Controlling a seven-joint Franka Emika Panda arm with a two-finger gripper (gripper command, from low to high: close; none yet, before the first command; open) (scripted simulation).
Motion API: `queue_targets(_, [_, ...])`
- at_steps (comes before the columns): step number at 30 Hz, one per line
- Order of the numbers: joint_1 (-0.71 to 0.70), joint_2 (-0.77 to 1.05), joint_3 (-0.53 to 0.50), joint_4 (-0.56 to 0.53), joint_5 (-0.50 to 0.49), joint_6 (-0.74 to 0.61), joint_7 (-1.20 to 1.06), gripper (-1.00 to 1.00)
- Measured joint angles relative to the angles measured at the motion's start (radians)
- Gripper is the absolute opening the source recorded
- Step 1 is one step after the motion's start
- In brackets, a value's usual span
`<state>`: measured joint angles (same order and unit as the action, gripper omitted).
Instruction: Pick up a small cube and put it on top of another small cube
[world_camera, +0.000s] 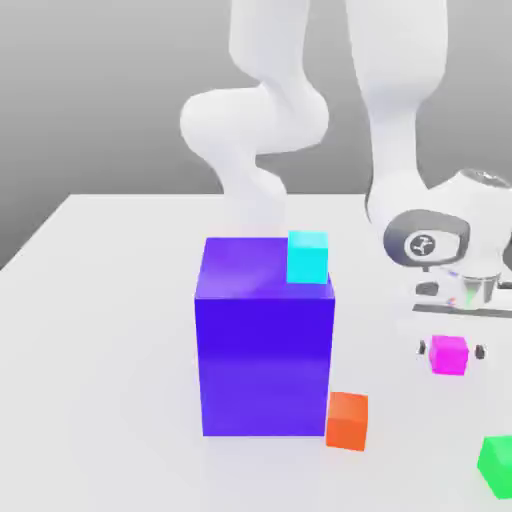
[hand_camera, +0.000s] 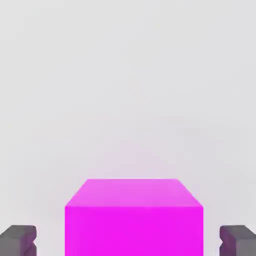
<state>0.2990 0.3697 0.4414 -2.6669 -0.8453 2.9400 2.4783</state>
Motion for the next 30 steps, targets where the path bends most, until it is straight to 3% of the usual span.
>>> queue_targets(3, [0.018, 0.010, -0.021, 0.004, -0.020, 0.007, 0.016, -1.00])
queue_targets(5, [-0.017, -0.012, 0.021, -0.005, 0.024, -0.003, -0.019, -1.00])
queue_targets(11, [-0.215, -0.139, 0.274, -0.059, 0.292, -0.062, -0.225, -1.00])
queue_targets(16, [-0.321, -0.237, 0.422, -0.084, 0.515, -0.113, -0.389, -1.00])
queue_targets(30, [-0.344, -0.012, 0.202, 0.417, 0.482, -0.427, -0.308, -1.00])
